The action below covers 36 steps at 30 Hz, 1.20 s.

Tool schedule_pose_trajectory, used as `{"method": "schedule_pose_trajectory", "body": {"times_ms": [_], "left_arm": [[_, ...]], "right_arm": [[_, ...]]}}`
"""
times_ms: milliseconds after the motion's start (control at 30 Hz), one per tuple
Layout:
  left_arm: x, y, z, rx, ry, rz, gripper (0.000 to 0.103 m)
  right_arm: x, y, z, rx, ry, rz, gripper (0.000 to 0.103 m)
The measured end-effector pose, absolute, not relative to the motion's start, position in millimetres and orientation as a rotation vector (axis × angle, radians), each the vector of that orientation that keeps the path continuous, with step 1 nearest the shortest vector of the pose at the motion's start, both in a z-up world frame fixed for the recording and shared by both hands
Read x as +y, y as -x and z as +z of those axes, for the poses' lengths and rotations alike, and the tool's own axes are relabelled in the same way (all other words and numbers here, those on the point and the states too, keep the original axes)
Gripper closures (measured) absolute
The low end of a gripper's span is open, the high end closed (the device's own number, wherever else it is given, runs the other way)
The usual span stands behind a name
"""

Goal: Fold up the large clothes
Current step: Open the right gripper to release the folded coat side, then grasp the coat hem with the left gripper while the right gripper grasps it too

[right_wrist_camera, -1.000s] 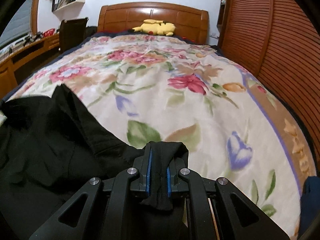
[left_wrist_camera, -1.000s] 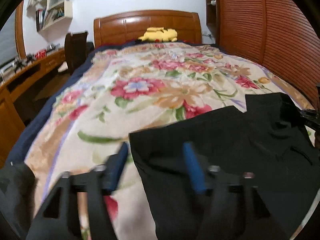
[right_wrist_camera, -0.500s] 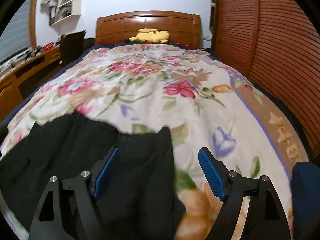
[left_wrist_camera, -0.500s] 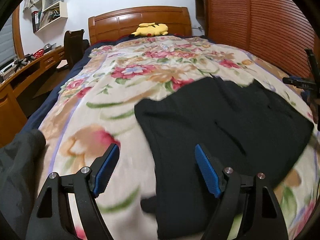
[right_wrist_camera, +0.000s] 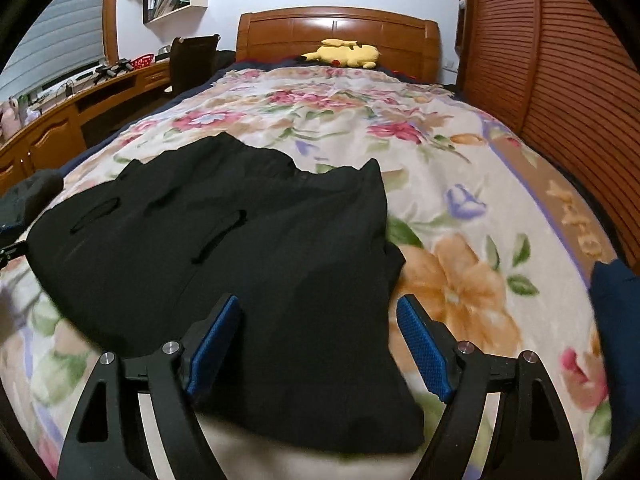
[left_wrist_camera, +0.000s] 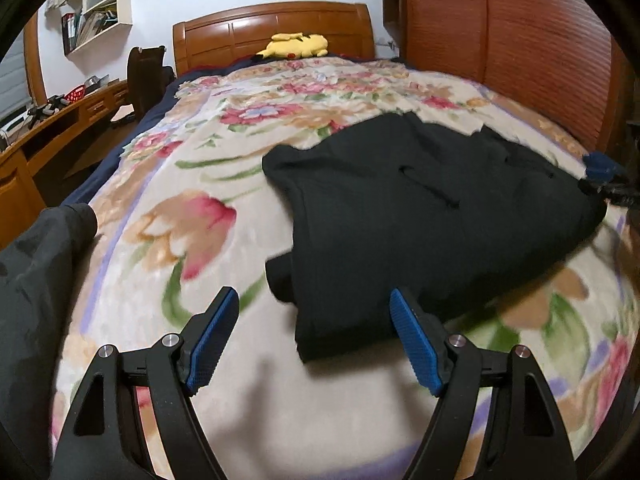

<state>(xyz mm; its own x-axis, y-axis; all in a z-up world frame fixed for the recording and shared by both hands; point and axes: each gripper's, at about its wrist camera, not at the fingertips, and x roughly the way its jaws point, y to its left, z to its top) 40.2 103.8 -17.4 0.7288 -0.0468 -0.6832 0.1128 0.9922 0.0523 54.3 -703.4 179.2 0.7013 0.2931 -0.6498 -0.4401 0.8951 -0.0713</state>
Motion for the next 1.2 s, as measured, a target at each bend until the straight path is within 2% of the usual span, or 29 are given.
{"method": "schedule_pose_trajectory", "body": {"times_ms": [533,967,1200], "left_arm": [[109.9,-42.5,-39.5,0.796,-0.073,-0.096,0.024],[118.4,-39.5,-8.5,0.709,0.026,-0.124,0.024],[118.0,-61.2,-17.7,0.76,0.077,-0.143,0.026]], "right_arm": [[-708.0,-52.9,151.7,0.739,0.159,0.418,0.018],[-699.6,-52.5,140.9,0.76,0.197,0.428,0.018],[-700.7,-53.8,137.9,0.762,0.193,0.437,0.018]]}}
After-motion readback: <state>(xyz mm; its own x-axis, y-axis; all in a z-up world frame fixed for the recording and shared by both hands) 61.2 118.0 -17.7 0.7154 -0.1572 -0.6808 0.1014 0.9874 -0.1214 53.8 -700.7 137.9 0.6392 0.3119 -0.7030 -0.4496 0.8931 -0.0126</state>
